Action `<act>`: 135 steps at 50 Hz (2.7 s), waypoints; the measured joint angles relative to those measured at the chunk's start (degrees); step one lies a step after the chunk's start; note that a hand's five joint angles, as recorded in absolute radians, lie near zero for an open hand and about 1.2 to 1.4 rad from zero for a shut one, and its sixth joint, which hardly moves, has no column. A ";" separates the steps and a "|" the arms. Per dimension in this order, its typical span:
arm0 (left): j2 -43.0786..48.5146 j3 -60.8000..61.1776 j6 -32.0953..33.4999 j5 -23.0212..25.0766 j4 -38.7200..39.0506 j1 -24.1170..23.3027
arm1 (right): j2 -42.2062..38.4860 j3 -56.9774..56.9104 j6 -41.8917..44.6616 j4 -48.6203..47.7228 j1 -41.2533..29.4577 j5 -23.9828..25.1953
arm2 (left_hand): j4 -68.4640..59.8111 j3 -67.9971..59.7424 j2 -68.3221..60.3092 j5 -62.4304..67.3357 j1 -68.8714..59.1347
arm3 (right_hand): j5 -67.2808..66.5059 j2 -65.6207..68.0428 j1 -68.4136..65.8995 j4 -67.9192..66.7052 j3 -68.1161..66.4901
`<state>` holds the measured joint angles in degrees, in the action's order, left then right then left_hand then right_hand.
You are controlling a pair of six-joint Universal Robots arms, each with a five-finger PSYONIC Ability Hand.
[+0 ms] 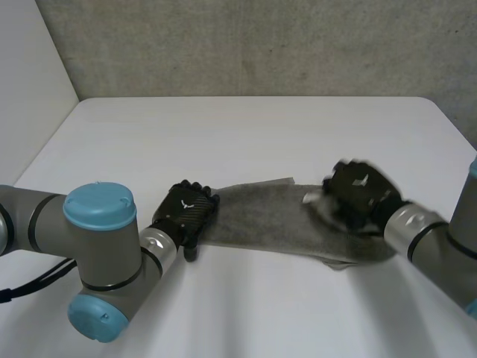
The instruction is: Fold the towel.
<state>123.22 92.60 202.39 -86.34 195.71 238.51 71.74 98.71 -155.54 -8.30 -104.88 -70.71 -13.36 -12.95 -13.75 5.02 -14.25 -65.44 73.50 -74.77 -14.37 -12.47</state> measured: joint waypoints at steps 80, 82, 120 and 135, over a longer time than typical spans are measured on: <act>-4.15 0.95 -1.25 4.16 -5.71 1.83 | 8.32 5.01 4.66 5.29 14.44 0.50 | 0.00 0.00 -28.98 26.43 -28.03 | 61.95 -59.13 61.06 0.00 0.00; -3.90 0.77 -1.25 4.35 -5.67 1.69 | 7.97 5.01 4.66 5.27 14.39 0.49 | 0.00 0.00 -28.97 26.29 -28.03 | 61.95 -59.13 61.07 0.00 0.00; 6.47 -8.80 -1.15 3.86 -5.74 1.66 | 6.22 5.07 4.72 4.60 14.28 0.49 | 0.00 0.00 -47.16 45.34 -46.35 | 61.95 -59.13 61.07 0.00 0.00; 7.32 -9.93 -1.74 2.91 -6.76 1.59 | 6.42 4.98 4.70 4.82 14.39 0.60 | 0.00 0.00 -61.15 59.82 -59.08 | 61.95 -59.13 61.07 0.00 0.00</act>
<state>130.54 82.67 200.65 -83.43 188.96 240.09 78.16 103.69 -150.84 -3.48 -90.49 -70.12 -13.36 -12.95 -74.90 64.84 -73.33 -3.49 14.37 -13.70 -14.37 -12.47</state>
